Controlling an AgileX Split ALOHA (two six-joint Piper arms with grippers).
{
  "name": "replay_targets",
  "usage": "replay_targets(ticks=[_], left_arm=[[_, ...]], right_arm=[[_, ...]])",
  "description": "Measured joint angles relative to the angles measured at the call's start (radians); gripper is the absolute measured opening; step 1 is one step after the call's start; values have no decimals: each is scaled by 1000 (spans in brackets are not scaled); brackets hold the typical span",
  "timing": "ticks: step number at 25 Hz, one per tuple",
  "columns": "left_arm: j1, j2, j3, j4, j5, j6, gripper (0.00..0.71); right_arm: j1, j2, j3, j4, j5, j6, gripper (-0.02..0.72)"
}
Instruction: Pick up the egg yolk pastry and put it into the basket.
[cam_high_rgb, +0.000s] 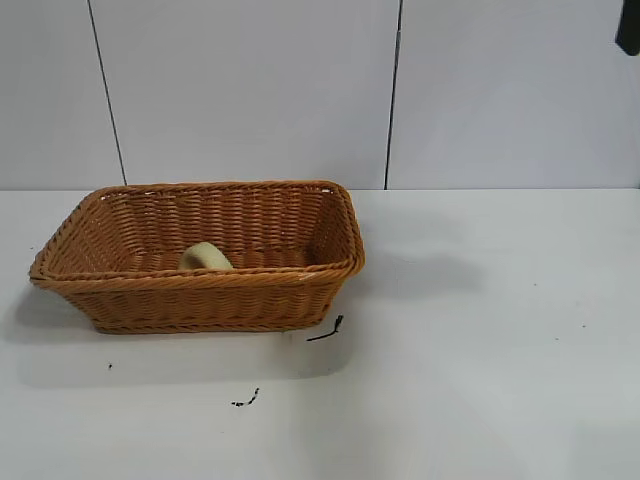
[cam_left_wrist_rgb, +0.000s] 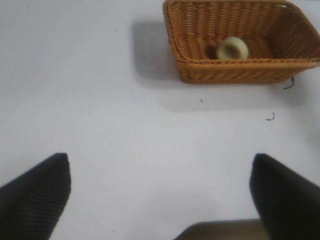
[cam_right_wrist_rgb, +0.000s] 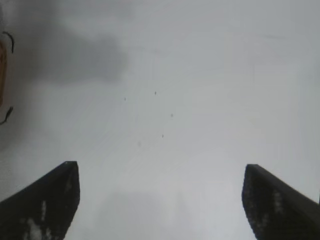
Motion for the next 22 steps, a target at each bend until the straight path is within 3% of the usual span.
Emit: replay_targets(ticks=[4, 10, 14, 22], left_arm=[[0, 0, 0, 0, 0, 0, 695], [0, 0, 0, 0, 0, 0, 695], [0, 0, 0, 0, 0, 0, 695], [0, 0, 0, 0, 0, 0, 695]], right_arm=[[0, -232, 237, 0, -20, -3, 614], [0, -622, 480, 6, -130, -3, 614], [0, -844, 514, 13, -184, -3, 614], [0, -1115, 518, 15, -187, -4, 614]])
